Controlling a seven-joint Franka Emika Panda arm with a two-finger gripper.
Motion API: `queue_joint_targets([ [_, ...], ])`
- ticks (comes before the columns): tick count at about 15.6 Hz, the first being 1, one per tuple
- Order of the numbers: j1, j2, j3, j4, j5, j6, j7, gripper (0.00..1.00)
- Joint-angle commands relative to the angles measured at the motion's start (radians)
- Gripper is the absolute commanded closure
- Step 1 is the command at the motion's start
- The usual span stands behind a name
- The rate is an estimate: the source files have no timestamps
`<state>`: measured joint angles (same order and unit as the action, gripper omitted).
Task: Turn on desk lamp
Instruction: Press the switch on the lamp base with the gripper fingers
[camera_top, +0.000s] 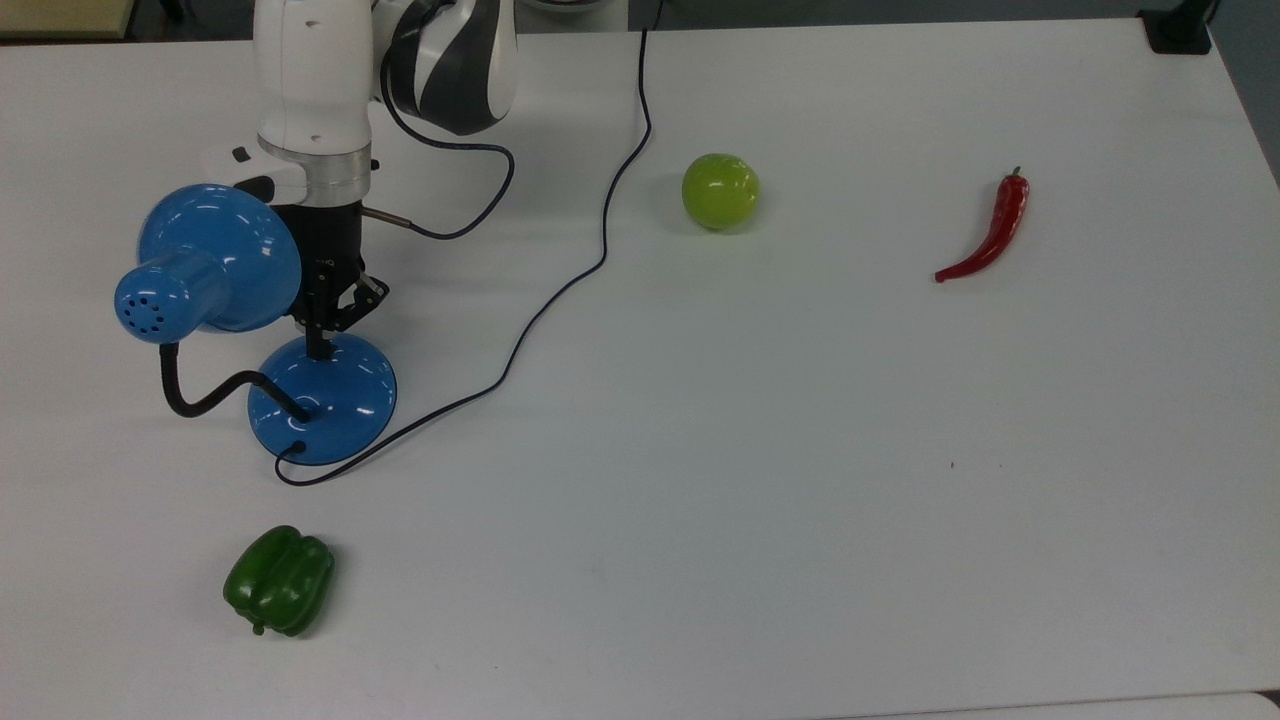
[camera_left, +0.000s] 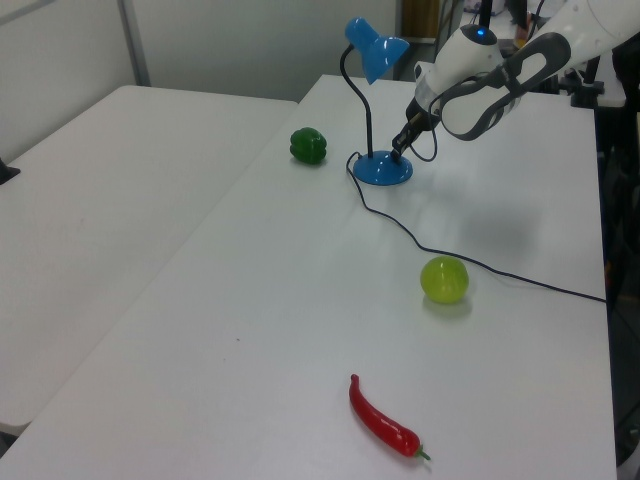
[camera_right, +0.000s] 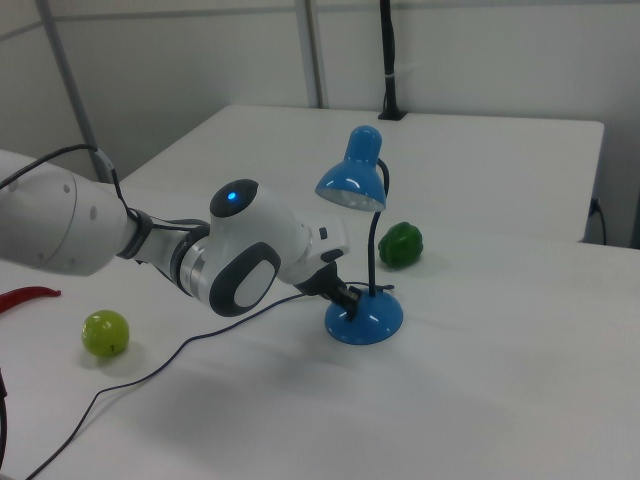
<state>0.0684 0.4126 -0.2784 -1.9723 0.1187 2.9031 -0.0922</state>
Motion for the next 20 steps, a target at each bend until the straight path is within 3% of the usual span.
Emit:
queue_joint_targets([
  [1, 0.007, -0.014, -0.008, -0.019, 0.010, 0.010, -0.011, 1.00],
  [20, -0.002, 0.023, -0.008, -0.019, 0.004, 0.018, -0.012, 1.00],
])
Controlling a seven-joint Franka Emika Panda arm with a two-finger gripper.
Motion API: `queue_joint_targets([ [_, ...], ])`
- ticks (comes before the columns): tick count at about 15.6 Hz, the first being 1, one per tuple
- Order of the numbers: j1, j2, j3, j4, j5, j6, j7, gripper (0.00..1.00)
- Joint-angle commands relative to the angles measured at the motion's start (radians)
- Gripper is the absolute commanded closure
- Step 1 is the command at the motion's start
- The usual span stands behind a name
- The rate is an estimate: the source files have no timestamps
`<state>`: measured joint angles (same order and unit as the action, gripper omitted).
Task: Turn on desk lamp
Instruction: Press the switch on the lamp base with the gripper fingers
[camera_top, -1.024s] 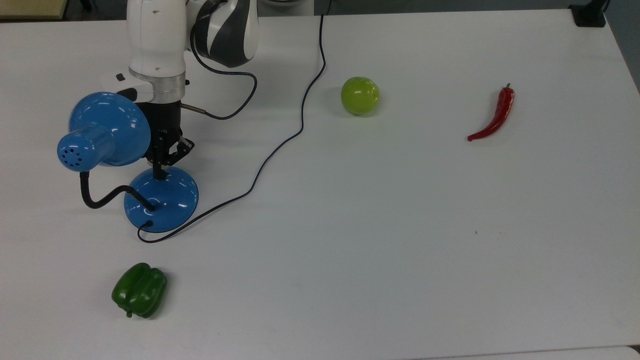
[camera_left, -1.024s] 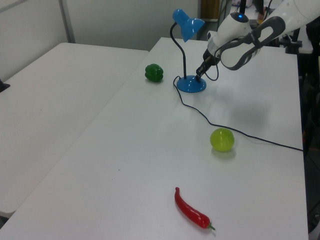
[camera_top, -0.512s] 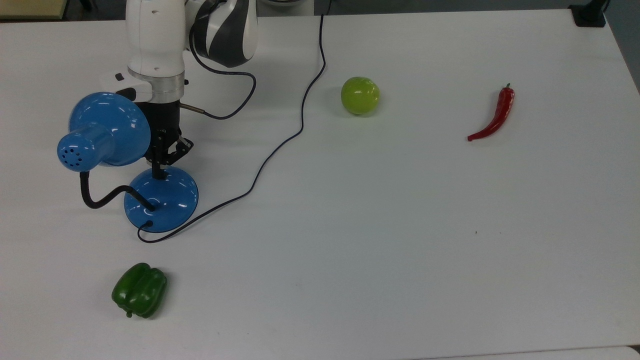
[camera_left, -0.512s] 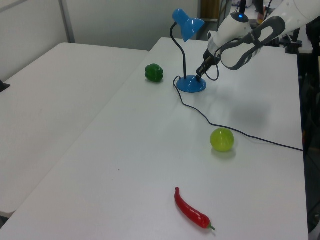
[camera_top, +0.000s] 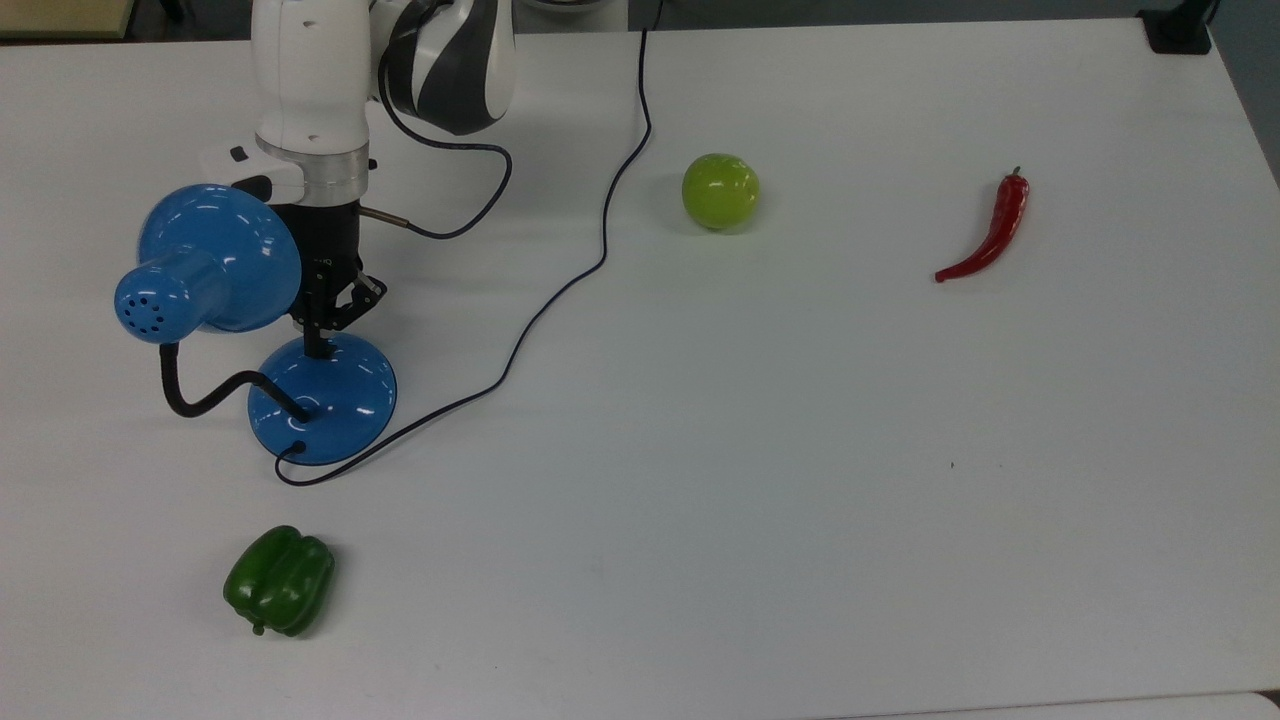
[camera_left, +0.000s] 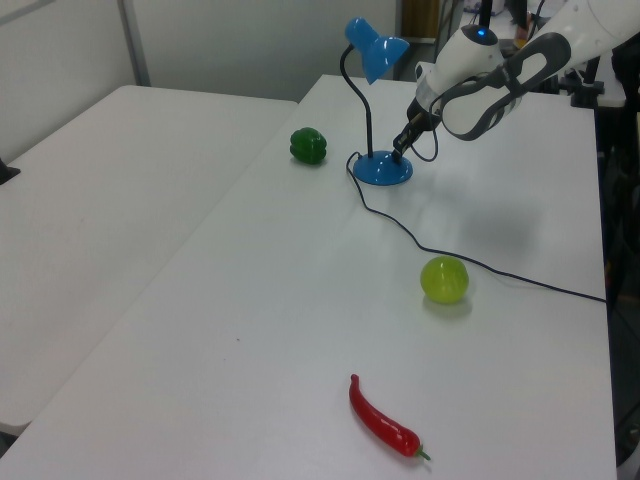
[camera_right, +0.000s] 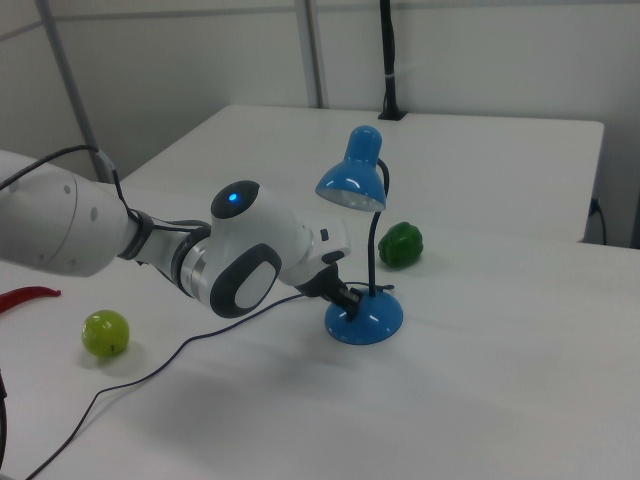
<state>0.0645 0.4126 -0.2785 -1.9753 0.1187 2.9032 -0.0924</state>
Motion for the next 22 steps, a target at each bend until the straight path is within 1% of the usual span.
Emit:
queue_joint_targets([
  [1, 0.001, 0.025, -0.008, -0.014, 0.004, 0.019, -0.012, 1.00],
  [22, -0.006, 0.063, -0.008, -0.007, -0.001, 0.027, -0.012, 1.00],
])
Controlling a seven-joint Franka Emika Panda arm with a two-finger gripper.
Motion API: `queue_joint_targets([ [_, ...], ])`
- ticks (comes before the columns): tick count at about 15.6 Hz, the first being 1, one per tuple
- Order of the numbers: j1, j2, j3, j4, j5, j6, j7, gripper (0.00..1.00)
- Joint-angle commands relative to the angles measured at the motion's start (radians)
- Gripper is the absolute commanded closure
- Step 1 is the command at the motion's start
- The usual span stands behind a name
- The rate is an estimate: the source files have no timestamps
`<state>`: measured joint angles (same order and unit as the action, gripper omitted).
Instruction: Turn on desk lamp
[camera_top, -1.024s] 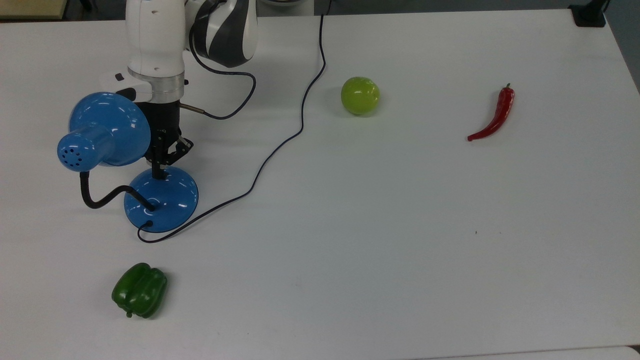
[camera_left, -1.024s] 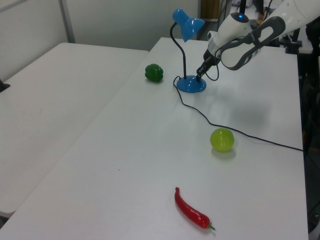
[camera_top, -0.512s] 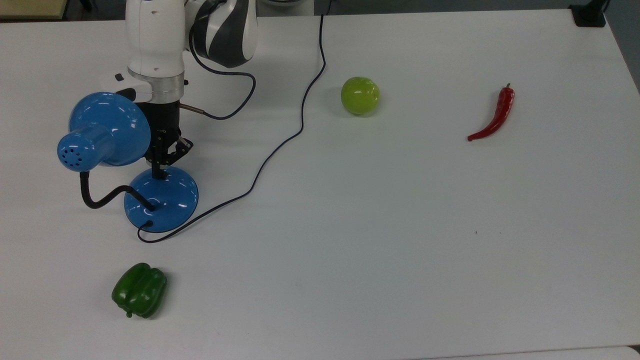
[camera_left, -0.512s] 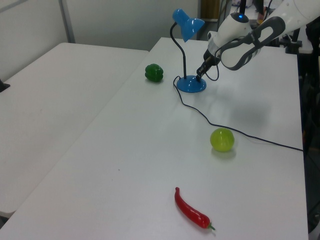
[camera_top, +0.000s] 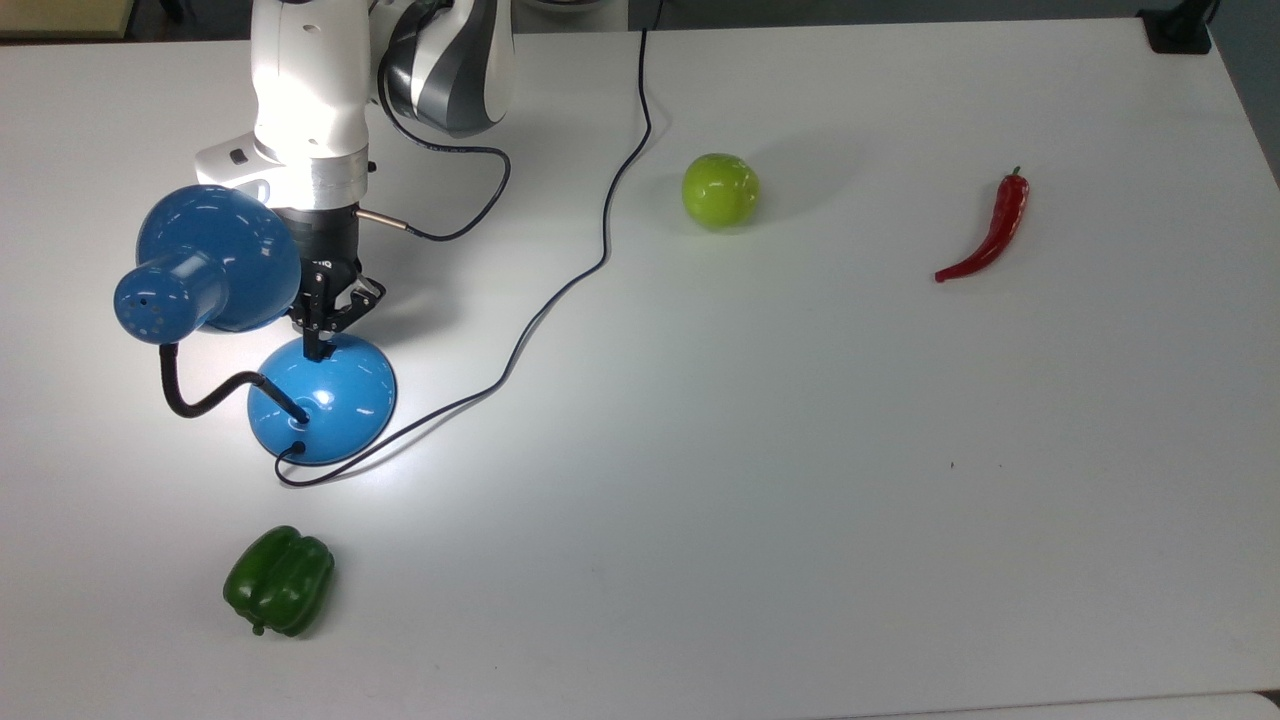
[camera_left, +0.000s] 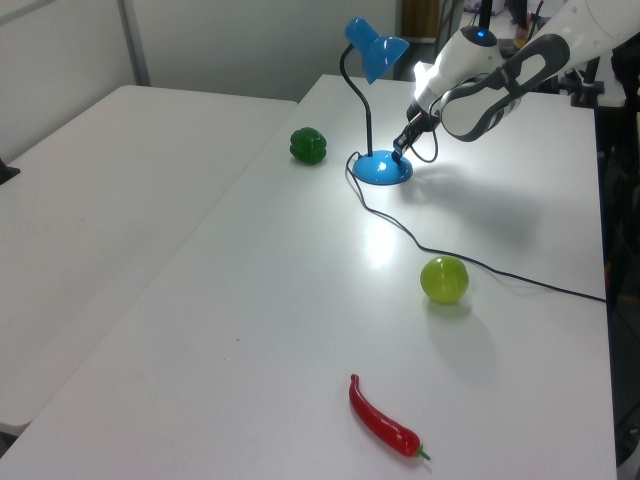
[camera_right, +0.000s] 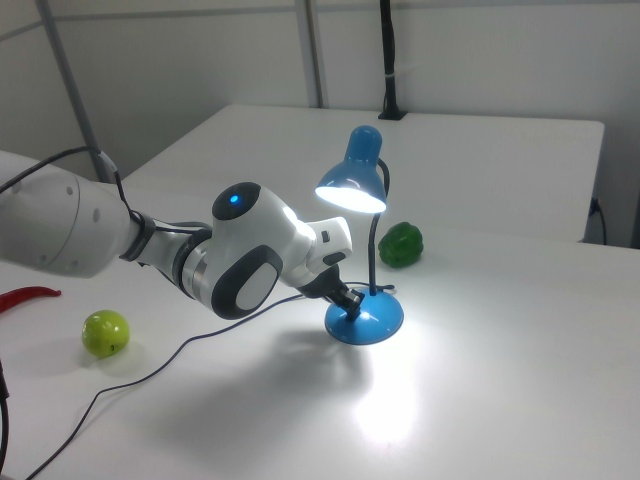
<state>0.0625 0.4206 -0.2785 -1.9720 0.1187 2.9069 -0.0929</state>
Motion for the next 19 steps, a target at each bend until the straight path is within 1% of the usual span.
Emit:
queue_joint_targets([
  [1, -0.006, 0.053, -0.008, -0.010, -0.001, 0.023, -0.011, 1.00],
  [3, -0.010, 0.037, -0.008, -0.011, -0.001, 0.012, -0.013, 1.00],
  [6, -0.012, -0.025, -0.008, -0.019, -0.001, -0.018, -0.027, 1.00],
  [9, -0.015, -0.074, -0.008, -0.013, -0.001, -0.190, -0.082, 1.00],
  [12, -0.013, -0.117, -0.010, -0.016, -0.004, -0.288, -0.105, 1.00],
  [17, -0.004, -0.212, -0.007, -0.014, -0.122, -0.573, -0.114, 1.00],
  [19, -0.001, -0.252, 0.002, -0.013, -0.140, -0.676, -0.116, 1.00],
])
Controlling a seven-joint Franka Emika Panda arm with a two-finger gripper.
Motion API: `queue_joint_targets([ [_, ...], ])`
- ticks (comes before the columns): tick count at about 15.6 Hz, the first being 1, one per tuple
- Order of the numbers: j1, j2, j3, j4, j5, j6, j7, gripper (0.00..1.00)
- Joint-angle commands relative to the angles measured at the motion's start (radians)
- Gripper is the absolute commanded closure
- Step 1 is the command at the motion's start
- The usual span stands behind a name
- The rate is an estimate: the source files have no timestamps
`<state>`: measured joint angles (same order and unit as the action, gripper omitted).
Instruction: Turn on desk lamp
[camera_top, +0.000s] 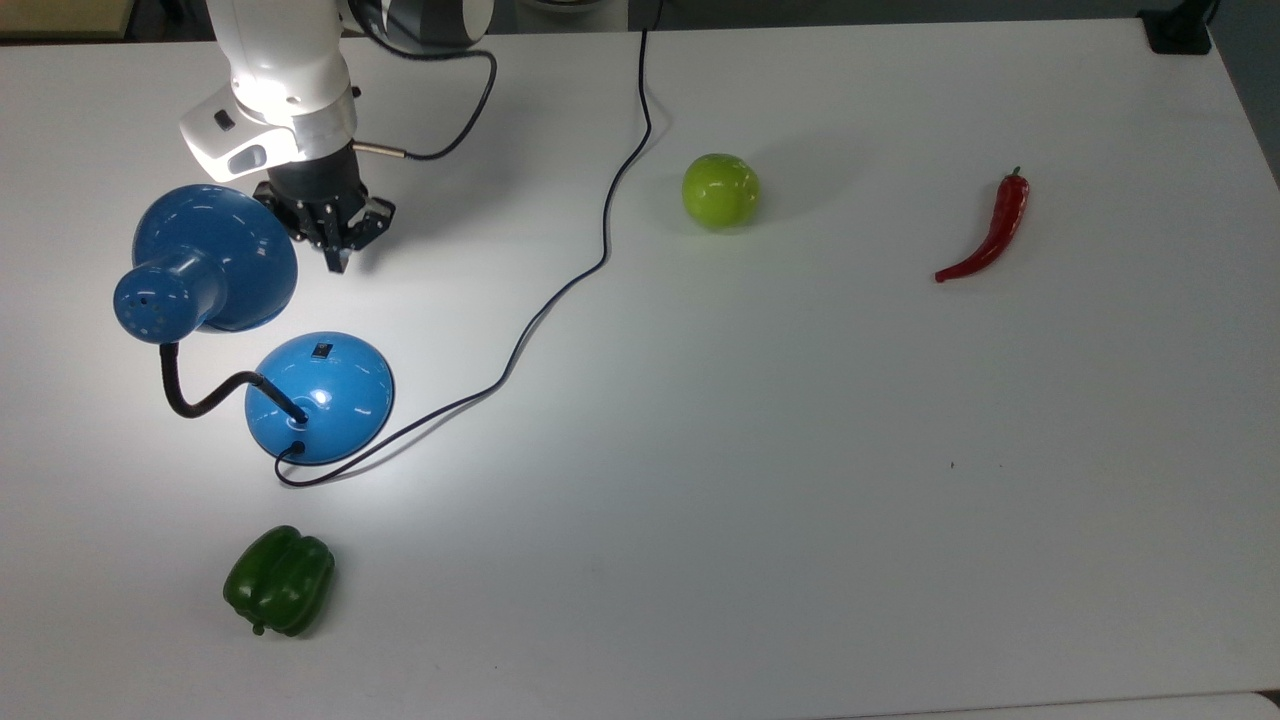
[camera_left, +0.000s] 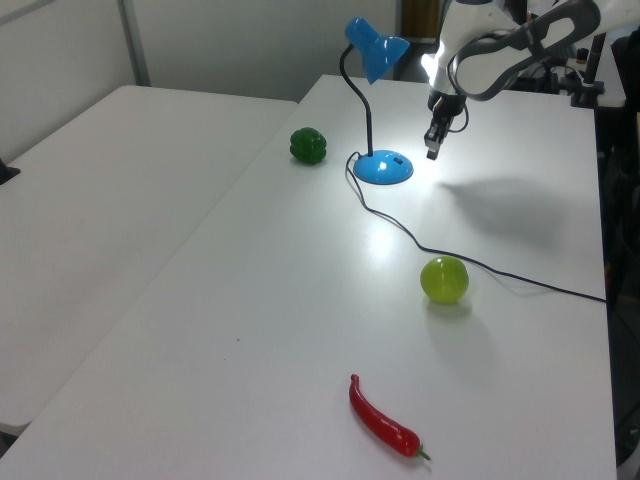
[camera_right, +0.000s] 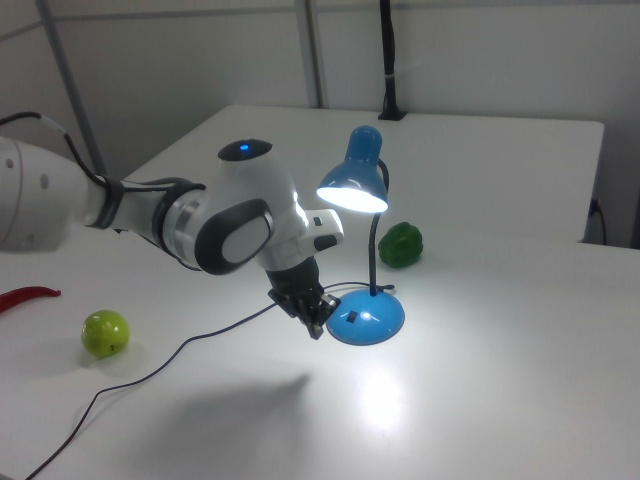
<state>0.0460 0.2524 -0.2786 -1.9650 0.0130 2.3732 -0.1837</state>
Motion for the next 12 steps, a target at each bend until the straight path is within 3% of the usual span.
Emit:
queue_joint_targets([
  [1, 0.015, -0.106, 0.004, -0.018, -0.036, -0.182, -0.025, 1.00],
  [5, 0.028, -0.198, 0.039, -0.003, -0.036, -0.351, -0.020, 0.99],
  [6, 0.029, -0.225, 0.047, 0.003, -0.033, -0.408, -0.019, 0.95],
  [8, 0.029, -0.255, 0.074, 0.055, -0.021, -0.521, -0.008, 0.70],
  [10, 0.029, -0.260, 0.110, 0.145, -0.018, -0.648, 0.021, 0.36],
  [11, 0.029, -0.262, 0.121, 0.185, -0.010, -0.696, 0.033, 0.29],
  [12, 0.029, -0.262, 0.124, 0.224, 0.010, -0.741, 0.046, 0.13],
])
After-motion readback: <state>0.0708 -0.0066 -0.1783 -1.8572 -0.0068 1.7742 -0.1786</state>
